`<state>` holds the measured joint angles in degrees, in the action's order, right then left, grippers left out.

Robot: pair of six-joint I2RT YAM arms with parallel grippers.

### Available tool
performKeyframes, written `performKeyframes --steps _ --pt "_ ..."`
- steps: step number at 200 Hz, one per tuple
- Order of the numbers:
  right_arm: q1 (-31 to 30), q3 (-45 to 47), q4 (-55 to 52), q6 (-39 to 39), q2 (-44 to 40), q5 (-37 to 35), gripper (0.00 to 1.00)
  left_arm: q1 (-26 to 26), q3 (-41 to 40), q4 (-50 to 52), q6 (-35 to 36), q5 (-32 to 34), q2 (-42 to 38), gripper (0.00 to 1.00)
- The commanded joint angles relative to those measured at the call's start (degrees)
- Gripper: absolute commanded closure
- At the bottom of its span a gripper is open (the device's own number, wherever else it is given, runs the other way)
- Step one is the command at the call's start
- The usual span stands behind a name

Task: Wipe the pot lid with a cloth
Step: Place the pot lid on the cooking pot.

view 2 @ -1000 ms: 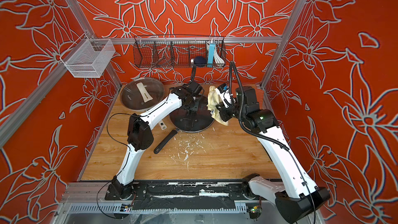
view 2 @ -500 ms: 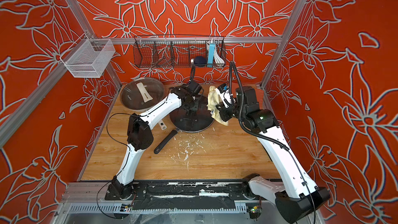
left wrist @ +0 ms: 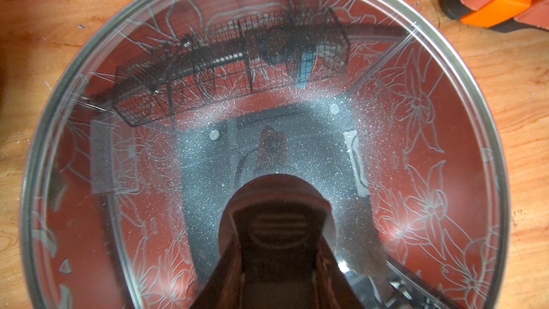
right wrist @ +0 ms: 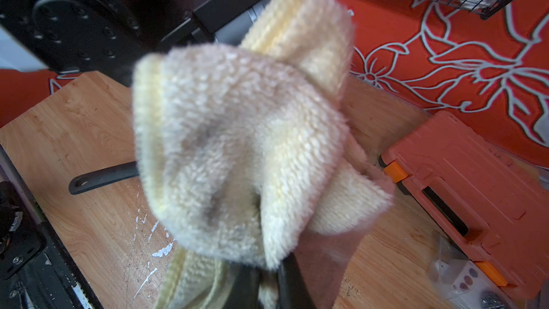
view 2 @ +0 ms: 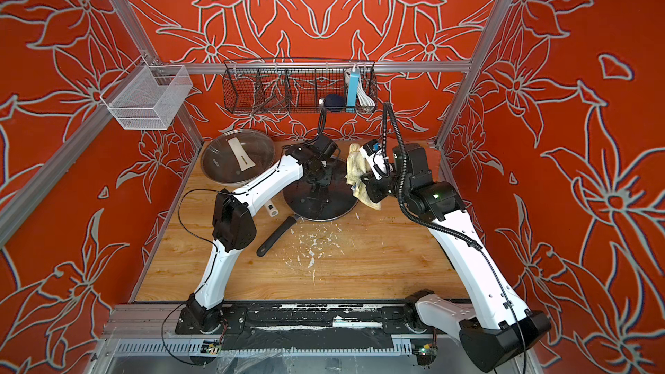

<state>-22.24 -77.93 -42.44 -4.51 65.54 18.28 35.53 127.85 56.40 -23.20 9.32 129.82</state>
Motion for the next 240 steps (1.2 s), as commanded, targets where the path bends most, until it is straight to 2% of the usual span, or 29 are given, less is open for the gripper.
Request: performKeyframes --steps 1,47,157,165,188,200,222,240 --pt "-0.46 -1.49 -0.31 -0.3 0.29 1.04 1.0 -0.72 2.92 1.2 -0.79 0.55 -2.01 1.0" --pt "-0.57 -1.82 -0.28 -0.1 0.73 1.32 1.0 -0.72 3.71 2.04 1.34 3.05 -2.83 1.0" --pt "-0.96 -2.54 -0.97 -0.3 1.25 0.61 1.0 -0.61 3.44 5.21 2.43 4.05 -0.86 1.0" --pt "-0.93 -2.5 -0.84 -0.24 1.17 0.61 1.0 -0.68 3.37 5.06 2.77 4.3 -0.86 0.94" --pt "-0.96 -2.49 -0.78 -0.06 1.12 0.54 1.0 -0.67 3.44 4.91 3.17 3.2 -1.12 0.67" --pt "-0.9 -2.44 -0.81 -0.14 1.11 0.37 1.0 -0.64 3.4 4.73 2.92 2.23 -1.6 0.58" --pt "-0.91 -2.33 -0.76 0.02 1.09 0.27 1.0 -0.68 3.37 4.38 2.57 0.51 -2.41 0.48" --pt "-0.92 -2.44 -0.76 0.03 1.1 0.26 1.0 -0.67 3.24 3.88 2.14 -1.36 -2.56 0.49"
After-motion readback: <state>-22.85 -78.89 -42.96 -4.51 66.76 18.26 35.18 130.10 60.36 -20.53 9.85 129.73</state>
